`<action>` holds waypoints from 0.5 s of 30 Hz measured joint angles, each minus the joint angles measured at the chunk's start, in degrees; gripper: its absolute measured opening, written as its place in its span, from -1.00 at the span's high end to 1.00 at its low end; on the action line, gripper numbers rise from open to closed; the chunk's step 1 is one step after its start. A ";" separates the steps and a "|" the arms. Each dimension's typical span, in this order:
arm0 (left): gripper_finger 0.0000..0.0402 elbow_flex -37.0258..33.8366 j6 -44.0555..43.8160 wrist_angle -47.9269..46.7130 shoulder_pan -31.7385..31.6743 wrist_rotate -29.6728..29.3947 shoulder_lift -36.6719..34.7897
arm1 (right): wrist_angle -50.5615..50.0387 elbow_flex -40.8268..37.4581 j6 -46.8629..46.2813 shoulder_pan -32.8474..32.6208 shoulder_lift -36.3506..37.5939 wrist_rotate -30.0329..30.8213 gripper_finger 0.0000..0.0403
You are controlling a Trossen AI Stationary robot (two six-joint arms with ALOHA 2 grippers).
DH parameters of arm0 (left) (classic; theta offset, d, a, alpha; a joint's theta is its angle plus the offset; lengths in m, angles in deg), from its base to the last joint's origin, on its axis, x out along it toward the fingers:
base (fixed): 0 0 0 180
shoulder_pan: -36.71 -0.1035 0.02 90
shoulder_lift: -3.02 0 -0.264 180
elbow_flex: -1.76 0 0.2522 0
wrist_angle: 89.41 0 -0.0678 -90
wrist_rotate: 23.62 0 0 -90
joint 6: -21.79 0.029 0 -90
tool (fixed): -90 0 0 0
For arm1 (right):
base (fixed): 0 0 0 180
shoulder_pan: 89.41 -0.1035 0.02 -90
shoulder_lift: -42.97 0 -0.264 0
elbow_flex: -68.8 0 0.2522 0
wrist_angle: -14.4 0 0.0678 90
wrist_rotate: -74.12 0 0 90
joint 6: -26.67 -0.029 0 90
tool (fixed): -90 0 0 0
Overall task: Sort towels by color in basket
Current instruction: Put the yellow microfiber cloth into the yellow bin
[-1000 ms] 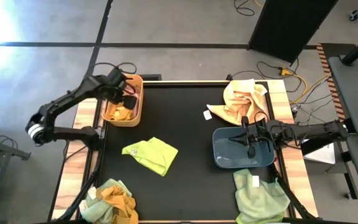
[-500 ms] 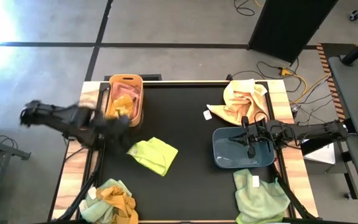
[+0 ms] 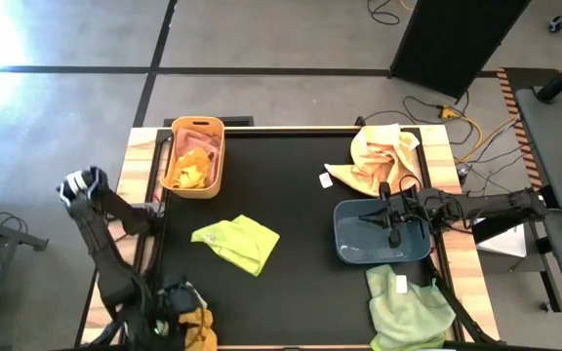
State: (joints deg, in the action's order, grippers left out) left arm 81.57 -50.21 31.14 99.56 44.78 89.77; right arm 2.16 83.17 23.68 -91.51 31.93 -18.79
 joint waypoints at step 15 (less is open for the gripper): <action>0.25 19.09 -1.93 -21.80 -0.02 9.89 14.26 | -0.01 0.00 0.00 0.00 0.00 -0.01 0.94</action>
State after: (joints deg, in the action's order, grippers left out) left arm 100.66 -52.14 9.34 99.54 54.66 104.03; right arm 2.15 83.17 23.68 -91.52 31.93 -18.81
